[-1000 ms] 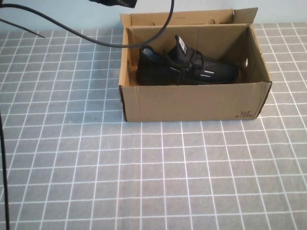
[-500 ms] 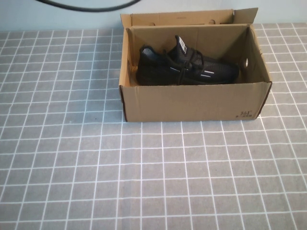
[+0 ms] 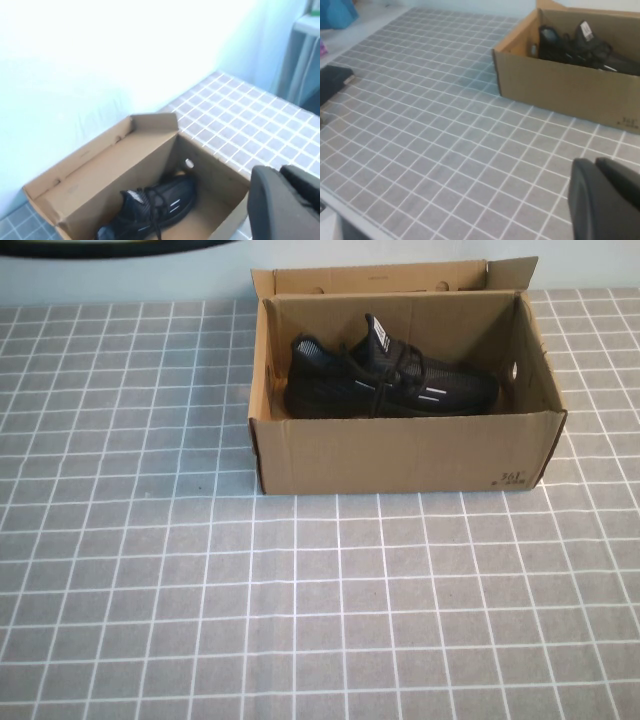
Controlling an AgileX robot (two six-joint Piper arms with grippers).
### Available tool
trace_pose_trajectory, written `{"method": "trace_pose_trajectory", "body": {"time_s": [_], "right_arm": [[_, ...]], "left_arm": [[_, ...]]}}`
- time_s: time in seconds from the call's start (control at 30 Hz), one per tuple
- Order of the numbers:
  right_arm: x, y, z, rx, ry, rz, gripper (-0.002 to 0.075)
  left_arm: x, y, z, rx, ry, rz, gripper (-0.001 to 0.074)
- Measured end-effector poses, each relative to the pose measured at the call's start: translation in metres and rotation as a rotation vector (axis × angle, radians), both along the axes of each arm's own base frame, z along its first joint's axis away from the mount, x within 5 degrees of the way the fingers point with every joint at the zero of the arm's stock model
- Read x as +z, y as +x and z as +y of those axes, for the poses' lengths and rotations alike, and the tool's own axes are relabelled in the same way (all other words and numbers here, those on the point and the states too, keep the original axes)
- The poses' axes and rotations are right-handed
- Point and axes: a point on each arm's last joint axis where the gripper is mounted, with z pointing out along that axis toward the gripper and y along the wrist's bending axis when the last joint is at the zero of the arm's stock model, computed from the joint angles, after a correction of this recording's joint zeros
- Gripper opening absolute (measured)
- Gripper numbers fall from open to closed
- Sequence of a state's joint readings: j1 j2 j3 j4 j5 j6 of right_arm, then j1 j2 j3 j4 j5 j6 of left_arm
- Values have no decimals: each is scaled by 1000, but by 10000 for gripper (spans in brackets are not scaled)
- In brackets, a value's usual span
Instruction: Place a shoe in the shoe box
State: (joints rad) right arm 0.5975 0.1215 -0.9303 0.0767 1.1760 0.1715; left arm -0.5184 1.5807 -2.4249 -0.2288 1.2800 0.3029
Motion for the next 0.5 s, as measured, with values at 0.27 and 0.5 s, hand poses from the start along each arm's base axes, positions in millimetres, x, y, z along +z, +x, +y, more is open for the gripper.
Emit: {"method": "trace_pose_trajectory", "body": {"time_s": [0.27,0.5], "right_arm": [[-12,-2,4,44,13,6,-16],[-8,-2,7,73,31,-50,-16]], "left_arm": [[-16,-19,12,101,122,21,-1],[-55,-63,44,134,169,63,-1]]}}
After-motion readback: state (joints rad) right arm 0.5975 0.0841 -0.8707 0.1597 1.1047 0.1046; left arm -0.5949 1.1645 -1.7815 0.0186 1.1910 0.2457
